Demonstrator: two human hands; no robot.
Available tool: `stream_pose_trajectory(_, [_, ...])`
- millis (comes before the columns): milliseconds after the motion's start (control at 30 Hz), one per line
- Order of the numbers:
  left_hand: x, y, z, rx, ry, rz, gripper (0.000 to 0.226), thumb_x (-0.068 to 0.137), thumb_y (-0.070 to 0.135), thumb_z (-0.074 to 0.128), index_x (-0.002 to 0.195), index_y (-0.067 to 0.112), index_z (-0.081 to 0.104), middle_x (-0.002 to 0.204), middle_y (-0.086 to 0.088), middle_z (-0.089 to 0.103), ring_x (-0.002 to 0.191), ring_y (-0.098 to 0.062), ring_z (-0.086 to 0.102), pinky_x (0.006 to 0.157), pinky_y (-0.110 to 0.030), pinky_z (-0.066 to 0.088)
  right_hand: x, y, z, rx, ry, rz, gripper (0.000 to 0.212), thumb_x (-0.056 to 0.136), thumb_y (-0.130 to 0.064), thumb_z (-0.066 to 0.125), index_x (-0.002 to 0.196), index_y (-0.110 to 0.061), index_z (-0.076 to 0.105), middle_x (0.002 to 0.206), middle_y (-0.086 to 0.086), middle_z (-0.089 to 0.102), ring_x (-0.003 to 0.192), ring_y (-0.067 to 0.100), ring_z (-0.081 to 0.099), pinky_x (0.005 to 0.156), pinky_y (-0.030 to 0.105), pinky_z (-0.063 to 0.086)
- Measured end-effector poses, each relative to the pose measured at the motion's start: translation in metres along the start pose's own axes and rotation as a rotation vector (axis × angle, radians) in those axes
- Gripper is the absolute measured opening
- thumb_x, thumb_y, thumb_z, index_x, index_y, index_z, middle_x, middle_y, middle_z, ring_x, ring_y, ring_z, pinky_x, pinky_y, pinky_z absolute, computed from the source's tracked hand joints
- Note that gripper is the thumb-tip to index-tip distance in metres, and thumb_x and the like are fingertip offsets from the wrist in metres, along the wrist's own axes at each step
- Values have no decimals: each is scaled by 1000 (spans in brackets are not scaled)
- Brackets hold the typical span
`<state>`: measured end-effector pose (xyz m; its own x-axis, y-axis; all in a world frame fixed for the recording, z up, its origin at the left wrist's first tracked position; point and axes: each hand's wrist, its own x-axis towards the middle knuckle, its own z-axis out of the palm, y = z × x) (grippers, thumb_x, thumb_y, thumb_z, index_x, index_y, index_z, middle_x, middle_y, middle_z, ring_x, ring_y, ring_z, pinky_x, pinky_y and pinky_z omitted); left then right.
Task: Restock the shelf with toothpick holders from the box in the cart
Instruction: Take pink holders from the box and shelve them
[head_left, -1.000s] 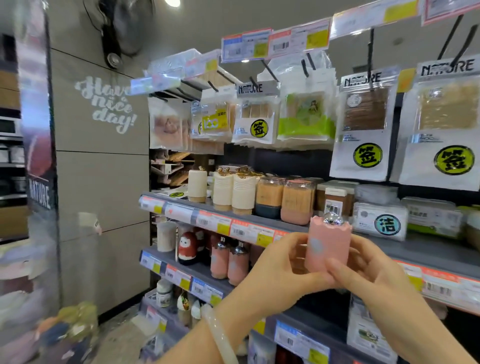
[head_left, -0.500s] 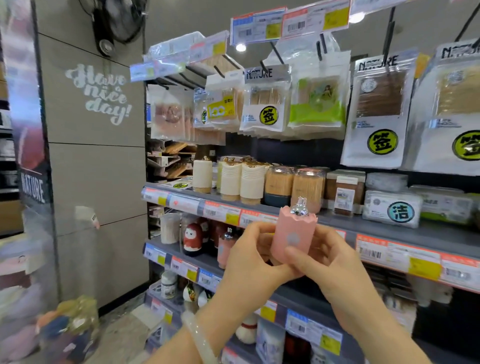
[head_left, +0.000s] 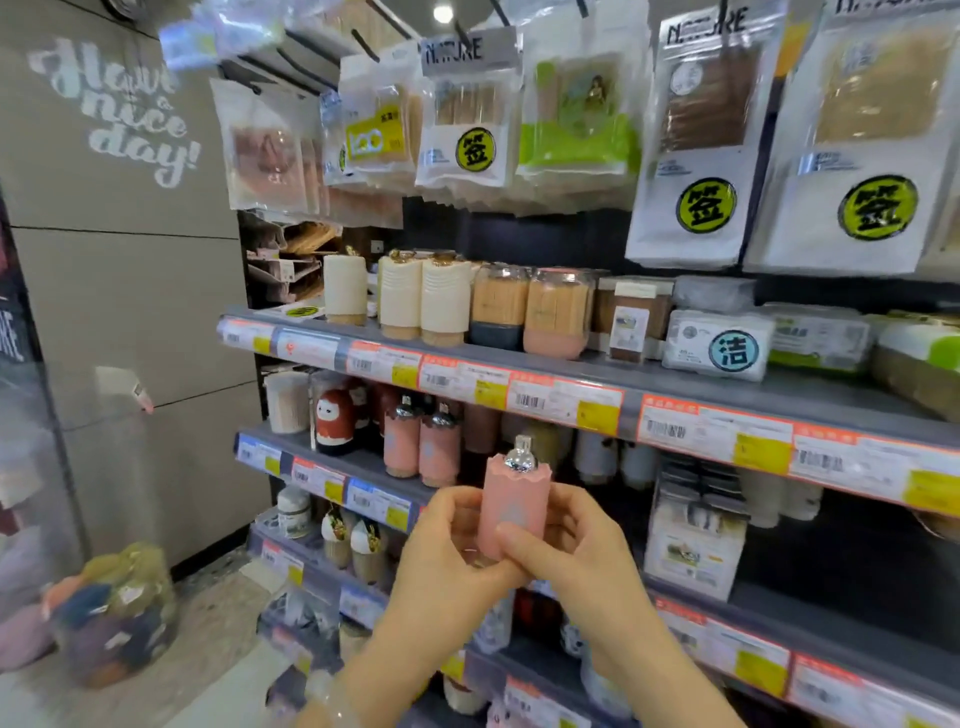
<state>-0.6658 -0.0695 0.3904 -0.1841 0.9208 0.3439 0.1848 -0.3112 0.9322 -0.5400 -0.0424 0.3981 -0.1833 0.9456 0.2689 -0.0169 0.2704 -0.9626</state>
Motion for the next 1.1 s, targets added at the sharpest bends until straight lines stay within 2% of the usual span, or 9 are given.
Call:
stream_pose_trajectory(100, [-7,-18,6,-20,10,-74,57,48,23,85,98,19,58,86,2,71,72,-4,65,67,-21,53,-3,20,-2,-14,6,46,36,70,-2,80,95,-22,62,90,-4,73,91,14,67,76,26,52])
stream_pose_trajectory(167, [-8,-25,9,-30,28,-95,65,39,33,84,97,20,59,83,7,72,73,-6,66,68,-23,54,-1,27,-4,-19,-4,52,39,68,0,80,94,-22,63,88,-10,73,88,13,68,75,26,52])
stream_pose_trajectory(233, [-6,-29,10,-29,57,-104,67,35,38,82,96,22,59,84,10,72,75,-7,67,70,-24,54,3,30,-5,-37,-8,42,42,65,4,81,93,-21,63,85,-13,73,83,9,68,69,21,52])
stream_pose_trajectory(367, [1,-31,7,-56,94,-86,64,36,37,79,96,25,59,84,10,72,73,-4,66,70,-25,54,12,27,1,-24,-13,2,47,60,12,80,90,-20,63,76,-9,73,68,1,67,58,12,49])
stream_pose_trajectory(533, [16,-27,-13,-28,112,13,48,51,26,75,95,32,59,92,14,72,82,-8,66,73,-22,52,23,8,19,-17,-29,-73,48,59,14,80,89,-19,63,76,-9,73,63,-1,66,55,11,49])
stream_pose_trajectory(733, [46,-8,-61,-32,113,156,47,57,20,79,100,26,59,94,14,71,85,-5,66,75,-20,52,50,-20,62,17,-61,-200,47,62,16,76,94,-15,63,83,-8,74,71,5,68,59,11,50])
stream_pose_trajectory(833, [65,0,-91,-24,73,184,47,58,19,79,100,26,58,96,13,70,88,-6,66,74,-20,53,65,-28,90,20,-15,-216,46,63,9,78,94,-22,63,86,-12,73,77,5,68,61,13,51])
stream_pose_trajectory(933, [82,5,-121,-21,48,200,44,63,10,79,100,25,59,92,9,70,84,-6,66,71,-19,53,78,-38,120,14,6,-219,41,65,-2,80,95,-25,63,87,-15,73,79,4,68,61,16,52])
stream_pose_trajectory(1100, [107,11,-158,-16,11,240,47,59,21,80,100,26,58,94,13,70,84,-5,66,74,-20,53,93,-50,158,-11,65,-246,39,68,-13,79,98,-30,62,93,-12,72,88,6,67,78,28,52])
